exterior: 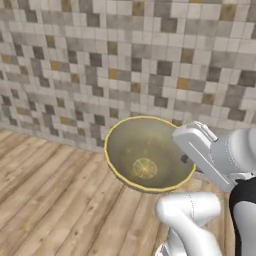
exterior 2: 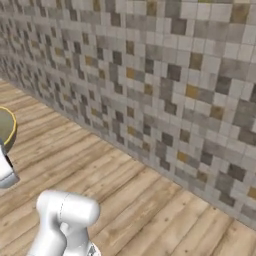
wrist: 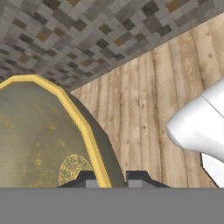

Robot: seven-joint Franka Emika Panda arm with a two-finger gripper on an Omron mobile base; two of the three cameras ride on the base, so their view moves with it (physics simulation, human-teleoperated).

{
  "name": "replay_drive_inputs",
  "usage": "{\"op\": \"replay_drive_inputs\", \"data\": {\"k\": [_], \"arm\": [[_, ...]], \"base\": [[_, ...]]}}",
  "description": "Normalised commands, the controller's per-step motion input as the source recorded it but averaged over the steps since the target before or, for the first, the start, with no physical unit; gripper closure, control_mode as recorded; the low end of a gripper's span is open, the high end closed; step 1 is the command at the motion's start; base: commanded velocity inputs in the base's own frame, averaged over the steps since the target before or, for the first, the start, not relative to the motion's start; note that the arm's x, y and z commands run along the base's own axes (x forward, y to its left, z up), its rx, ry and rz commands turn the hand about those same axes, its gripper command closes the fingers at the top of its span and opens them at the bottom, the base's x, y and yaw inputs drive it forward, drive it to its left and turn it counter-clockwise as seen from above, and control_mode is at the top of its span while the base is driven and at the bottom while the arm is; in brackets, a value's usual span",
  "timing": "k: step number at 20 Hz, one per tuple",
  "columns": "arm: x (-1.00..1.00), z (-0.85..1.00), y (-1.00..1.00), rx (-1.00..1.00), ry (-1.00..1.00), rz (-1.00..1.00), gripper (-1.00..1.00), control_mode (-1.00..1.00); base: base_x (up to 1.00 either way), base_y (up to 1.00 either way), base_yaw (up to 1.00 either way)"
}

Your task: Pick up the bowls from the cabinet and place each bowl in front of a stool on the dining counter.

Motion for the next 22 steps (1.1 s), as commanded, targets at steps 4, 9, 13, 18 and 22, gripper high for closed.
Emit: {"op": "replay_drive_inputs", "data": {"k": [4, 9, 13, 18, 22], "arm": [[0.0, 0.0, 0.0, 0.0, 0.0, 0.0, 1.0, 1.0], [0.0, 0.0, 0.0, 0.0, 0.0, 0.0, 1.0, 1.0], [0.0, 0.0, 0.0, 0.0, 0.0, 0.0, 1.0, 1.0], [0.0, 0.0, 0.0, 0.0, 0.0, 0.0, 1.0, 1.0], [0.0, 0.0, 0.0, 0.0, 0.0, 0.0, 1.0, 1.0]], "base": [[1.0, -0.18, 0.64], [0.99, -0.19, 0.67], [0.89, -0.17, 0.71], [0.85, -0.17, 0.71], [0.85, -0.13, 0.7]]}}
